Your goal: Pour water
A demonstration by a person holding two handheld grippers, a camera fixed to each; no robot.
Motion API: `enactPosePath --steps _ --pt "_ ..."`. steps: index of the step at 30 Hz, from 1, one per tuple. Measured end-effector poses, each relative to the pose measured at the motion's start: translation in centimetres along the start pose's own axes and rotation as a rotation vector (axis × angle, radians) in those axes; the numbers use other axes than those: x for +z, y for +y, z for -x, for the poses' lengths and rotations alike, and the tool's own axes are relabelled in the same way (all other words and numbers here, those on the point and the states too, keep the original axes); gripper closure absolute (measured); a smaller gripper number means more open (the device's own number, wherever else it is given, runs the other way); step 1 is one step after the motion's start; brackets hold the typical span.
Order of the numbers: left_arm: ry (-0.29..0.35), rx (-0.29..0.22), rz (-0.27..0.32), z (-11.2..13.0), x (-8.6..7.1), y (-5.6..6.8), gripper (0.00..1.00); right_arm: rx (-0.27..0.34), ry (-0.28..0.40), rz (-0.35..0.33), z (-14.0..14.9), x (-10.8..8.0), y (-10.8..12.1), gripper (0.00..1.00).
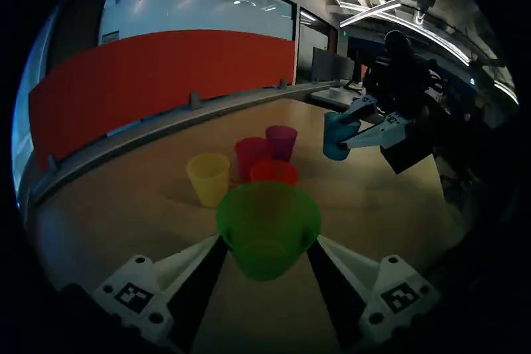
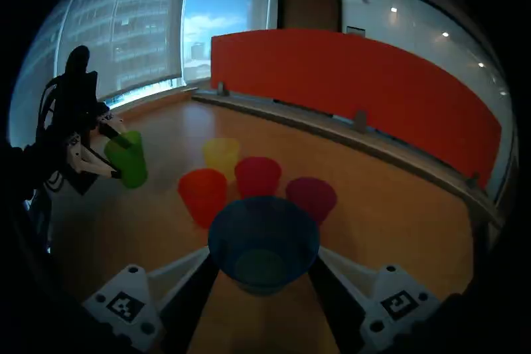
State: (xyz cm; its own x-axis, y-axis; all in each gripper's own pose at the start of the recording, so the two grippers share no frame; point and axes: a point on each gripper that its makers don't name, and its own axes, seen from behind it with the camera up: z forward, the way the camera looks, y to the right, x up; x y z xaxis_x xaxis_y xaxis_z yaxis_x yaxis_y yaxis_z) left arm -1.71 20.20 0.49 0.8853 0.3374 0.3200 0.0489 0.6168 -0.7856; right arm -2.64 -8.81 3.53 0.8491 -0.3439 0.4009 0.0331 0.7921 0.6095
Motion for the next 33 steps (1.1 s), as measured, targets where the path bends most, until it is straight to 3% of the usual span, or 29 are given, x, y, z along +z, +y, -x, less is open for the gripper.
enactPosePath --steps 23,33 --pt "0.260 -0.026 -0.045 -6.8 -6.9 0.6 0.18 -0.031 0.185 -0.001 -7.2 -4.8 -3.3 0.13" --pt "0.288 -0.003 -0.058 -7.6 -8.3 0.9 0.18 -0.027 0.233 -0.015 -8.5 -5.5 -4.2 0.13"
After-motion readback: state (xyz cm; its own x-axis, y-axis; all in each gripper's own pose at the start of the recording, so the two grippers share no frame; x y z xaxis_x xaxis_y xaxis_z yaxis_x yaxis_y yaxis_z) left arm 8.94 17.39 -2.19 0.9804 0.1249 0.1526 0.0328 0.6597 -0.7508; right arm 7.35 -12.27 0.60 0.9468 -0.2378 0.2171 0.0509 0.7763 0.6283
